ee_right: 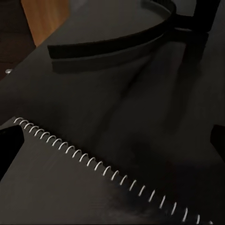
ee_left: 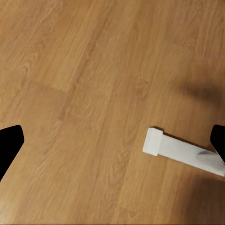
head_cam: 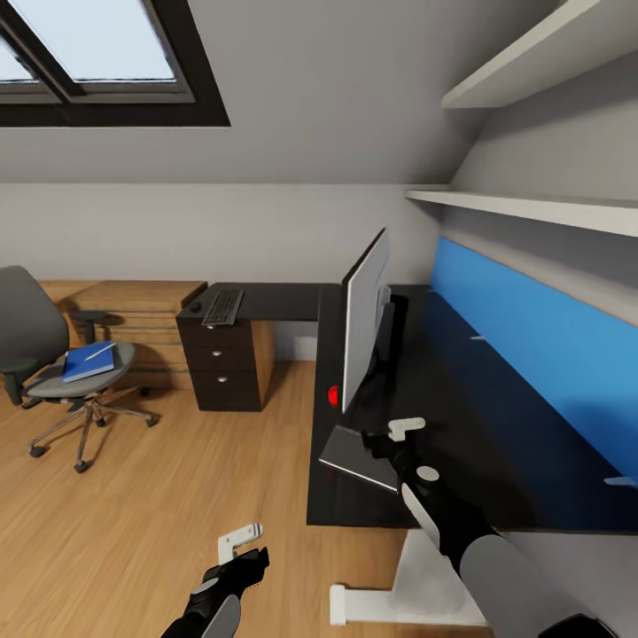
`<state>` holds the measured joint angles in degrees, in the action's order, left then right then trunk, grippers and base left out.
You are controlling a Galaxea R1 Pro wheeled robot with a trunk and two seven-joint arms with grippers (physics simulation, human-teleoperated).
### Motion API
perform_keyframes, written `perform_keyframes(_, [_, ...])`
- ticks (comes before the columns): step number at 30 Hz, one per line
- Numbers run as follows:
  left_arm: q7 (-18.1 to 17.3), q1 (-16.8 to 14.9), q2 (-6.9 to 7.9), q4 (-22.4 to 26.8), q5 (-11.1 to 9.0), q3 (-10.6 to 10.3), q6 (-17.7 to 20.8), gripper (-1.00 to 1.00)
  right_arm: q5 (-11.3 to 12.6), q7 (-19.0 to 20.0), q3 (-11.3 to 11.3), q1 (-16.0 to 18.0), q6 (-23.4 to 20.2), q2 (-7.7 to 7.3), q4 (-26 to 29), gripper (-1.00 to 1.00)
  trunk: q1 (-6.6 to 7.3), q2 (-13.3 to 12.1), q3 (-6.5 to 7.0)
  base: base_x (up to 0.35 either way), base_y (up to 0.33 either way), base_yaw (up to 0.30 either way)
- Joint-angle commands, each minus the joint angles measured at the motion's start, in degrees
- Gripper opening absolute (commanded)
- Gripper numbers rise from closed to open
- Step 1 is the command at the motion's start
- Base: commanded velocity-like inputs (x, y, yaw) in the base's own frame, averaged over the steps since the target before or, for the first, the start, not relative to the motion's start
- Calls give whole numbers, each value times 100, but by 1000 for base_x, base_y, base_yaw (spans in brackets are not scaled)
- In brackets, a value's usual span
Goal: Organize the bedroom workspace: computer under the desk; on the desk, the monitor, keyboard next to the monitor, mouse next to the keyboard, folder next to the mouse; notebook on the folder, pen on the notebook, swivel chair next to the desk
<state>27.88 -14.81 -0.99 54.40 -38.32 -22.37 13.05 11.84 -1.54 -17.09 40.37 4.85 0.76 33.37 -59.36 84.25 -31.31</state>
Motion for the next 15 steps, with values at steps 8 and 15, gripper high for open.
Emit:
perform_keyframes(8, [55, -4, 3, 9, -33, -21, 14, 100, 61, -30, -21, 6, 25, -12, -11, 100, -3, 3, -6, 175, 0, 0])
perform_keyframes(15, [59, -4, 3, 8, -35, -17, 14, 100, 57, -43, -19, 6, 28, -31, -28, 100, -3, 3, -6, 50, 0, 0])
